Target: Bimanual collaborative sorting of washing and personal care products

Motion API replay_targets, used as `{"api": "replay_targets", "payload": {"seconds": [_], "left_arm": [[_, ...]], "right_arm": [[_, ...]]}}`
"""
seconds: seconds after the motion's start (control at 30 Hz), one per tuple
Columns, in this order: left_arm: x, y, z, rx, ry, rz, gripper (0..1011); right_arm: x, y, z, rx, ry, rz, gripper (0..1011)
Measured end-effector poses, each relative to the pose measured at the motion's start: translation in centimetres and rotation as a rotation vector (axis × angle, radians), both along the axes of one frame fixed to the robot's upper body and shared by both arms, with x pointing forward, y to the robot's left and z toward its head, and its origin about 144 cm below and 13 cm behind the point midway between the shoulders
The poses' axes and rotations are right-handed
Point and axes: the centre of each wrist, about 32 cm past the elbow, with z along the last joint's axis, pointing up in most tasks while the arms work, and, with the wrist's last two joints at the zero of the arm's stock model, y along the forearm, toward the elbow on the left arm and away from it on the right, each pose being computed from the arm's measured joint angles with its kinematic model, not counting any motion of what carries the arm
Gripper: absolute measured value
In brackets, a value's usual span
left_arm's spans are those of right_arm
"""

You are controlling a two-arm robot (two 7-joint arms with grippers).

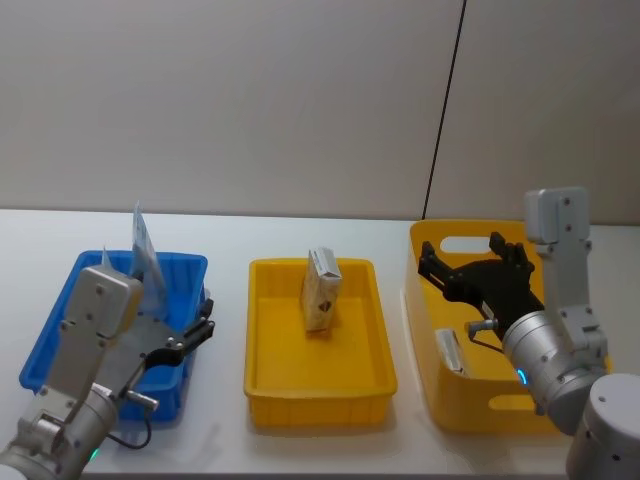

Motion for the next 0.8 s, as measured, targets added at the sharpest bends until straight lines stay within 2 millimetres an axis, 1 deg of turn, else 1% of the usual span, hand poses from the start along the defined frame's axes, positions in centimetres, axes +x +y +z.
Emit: {"api": "replay_targets", "payload": {"seconds": [0.43, 0.8], "left_arm": [[-0.1, 1.1, 0.0, -0.010, 0.057, 0.106, 1001], [0.8, 2.2, -0.2, -0.014, 0.108, 0.176, 1001]], "right_arm": [[-0.1, 0.2, 0.1, -0.002, -0.016, 0.018, 1002], [-0.2, 0.2, 0.1, -0.003, -0.021, 0.023, 1002]]}}
